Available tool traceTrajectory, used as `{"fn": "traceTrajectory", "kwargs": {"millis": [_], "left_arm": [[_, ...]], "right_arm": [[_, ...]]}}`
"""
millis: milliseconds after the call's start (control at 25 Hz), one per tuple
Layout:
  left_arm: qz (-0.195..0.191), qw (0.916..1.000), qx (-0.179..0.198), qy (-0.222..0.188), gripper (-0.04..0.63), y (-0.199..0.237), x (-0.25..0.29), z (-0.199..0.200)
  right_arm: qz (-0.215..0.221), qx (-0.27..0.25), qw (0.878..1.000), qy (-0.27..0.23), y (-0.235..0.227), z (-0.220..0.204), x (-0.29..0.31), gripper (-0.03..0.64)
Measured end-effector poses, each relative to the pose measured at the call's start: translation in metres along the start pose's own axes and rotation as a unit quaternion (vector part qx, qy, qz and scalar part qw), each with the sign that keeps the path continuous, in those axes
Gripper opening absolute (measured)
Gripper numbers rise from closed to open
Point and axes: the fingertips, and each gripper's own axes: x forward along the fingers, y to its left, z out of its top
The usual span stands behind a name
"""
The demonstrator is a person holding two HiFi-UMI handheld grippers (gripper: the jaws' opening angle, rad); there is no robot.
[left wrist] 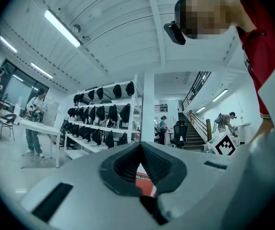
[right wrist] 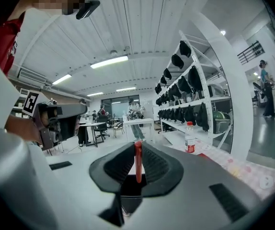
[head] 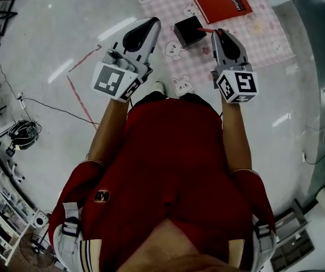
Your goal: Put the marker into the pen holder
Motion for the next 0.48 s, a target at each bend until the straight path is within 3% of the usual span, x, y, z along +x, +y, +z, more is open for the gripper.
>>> {"fn": "traceTrajectory", "kwargs": {"millis": [480], "left_arm": [[0.059,0.9981,0.007,0.017,0.006,-0.008,0.001,-0.014]], "right_arm": [[0.052,-0.015,0.998,0.029,-0.003,-0.039,0.018,0.044]]}}
